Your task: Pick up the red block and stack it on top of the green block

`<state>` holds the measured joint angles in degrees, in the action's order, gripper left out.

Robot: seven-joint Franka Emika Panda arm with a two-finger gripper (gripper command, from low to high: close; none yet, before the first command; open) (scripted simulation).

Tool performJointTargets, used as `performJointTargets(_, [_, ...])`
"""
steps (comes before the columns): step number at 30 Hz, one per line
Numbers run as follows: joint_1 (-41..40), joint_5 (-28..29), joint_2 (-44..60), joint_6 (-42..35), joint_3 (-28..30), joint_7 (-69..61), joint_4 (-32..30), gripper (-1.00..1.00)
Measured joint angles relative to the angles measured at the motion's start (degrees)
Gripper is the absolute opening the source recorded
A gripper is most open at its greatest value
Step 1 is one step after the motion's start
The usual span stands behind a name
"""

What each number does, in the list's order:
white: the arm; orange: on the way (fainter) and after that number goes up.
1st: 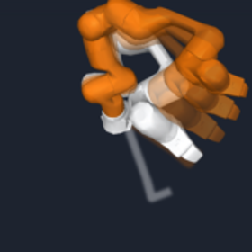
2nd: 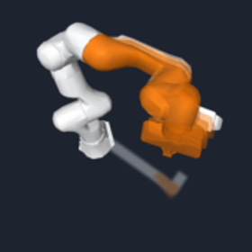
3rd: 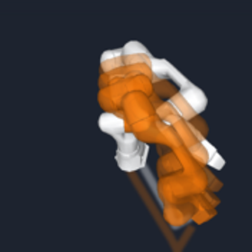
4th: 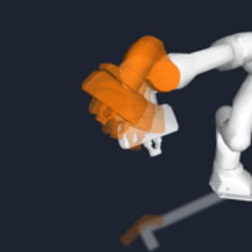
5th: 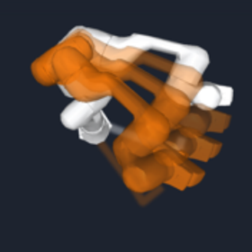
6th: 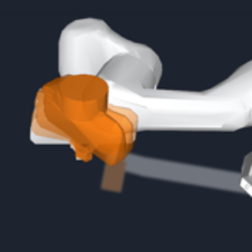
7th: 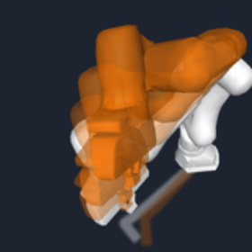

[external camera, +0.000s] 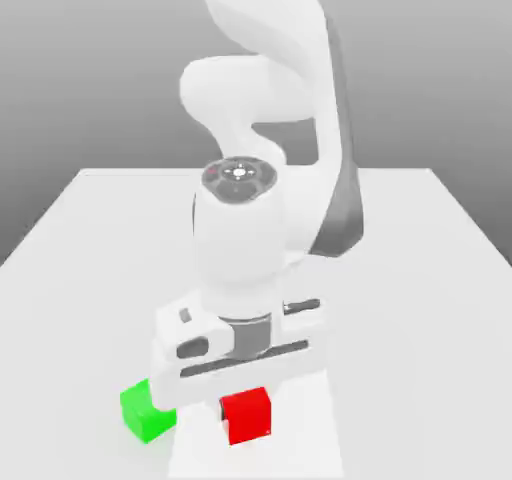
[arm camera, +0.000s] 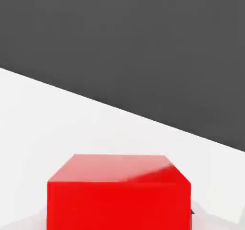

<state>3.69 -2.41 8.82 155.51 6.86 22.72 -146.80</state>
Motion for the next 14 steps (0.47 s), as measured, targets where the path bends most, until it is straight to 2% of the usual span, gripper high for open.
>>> performJointTargets(5, [-9.81, 1.51, -6.82, -3.62, 5.66, 3.39, -3.14, -1.0])
performJointTargets(10, [-10.99, -2.72, 1.03, 4.04, 3.36, 0.67, -3.16, -1.0])
performJointTargets(11, [-11.3, -3.41, 2.33, 5.26, 2.93, 0.19, -3.11, 1.0])
performJointTargets(14, [-11.3, -3.41, 2.33, 5.26, 2.93, 0.19, -3.11, 1.0])
